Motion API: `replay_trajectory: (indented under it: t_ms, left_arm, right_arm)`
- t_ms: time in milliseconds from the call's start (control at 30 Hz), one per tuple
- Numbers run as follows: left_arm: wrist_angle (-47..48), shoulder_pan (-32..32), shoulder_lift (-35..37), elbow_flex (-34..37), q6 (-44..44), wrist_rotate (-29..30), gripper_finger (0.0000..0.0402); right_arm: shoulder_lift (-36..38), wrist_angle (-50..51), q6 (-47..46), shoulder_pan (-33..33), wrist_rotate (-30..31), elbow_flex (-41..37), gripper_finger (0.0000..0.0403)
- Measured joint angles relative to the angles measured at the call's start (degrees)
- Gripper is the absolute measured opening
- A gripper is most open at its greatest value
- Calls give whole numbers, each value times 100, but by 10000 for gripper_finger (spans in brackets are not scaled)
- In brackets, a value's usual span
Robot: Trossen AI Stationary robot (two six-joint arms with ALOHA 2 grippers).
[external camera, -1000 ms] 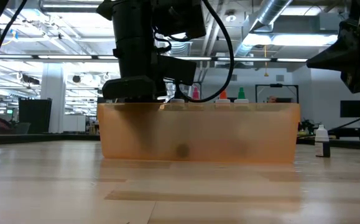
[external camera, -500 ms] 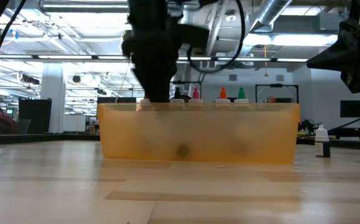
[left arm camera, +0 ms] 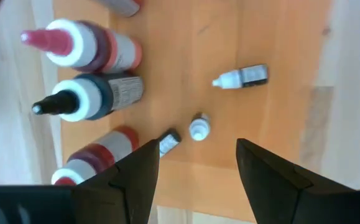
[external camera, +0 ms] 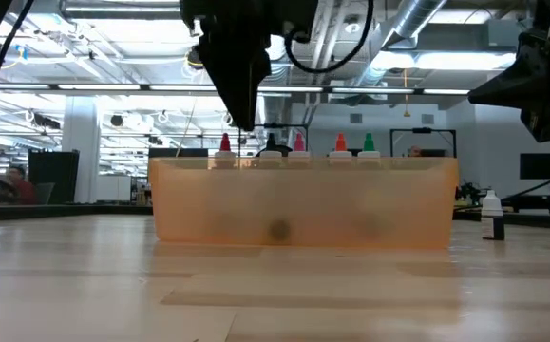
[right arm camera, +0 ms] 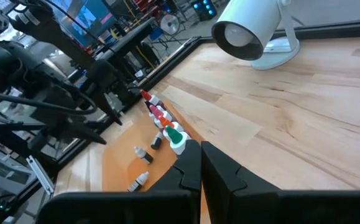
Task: Pick & Place food coloring
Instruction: Put the small brown food coloring into the orange bin
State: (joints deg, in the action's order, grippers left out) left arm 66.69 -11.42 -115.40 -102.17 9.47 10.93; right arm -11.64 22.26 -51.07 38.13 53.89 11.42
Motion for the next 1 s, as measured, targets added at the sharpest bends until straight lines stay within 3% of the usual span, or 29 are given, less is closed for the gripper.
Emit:
replay_trajectory:
  t_ms: [600,833,1000]
  left_arm:
    - [-535,680,1726,175,-375,-149,206]
    - [-1989,1094,3052,2019,-166,-925,206]
    - [-2659,1322,4359,3568,379,-1023,206]
  right_arm:
    - [-1,-200,0,-1,0,2,1]
    - [-1,-199,0,-1,0,2,1]
    - [0,-216,-2,-1,2,2,1]
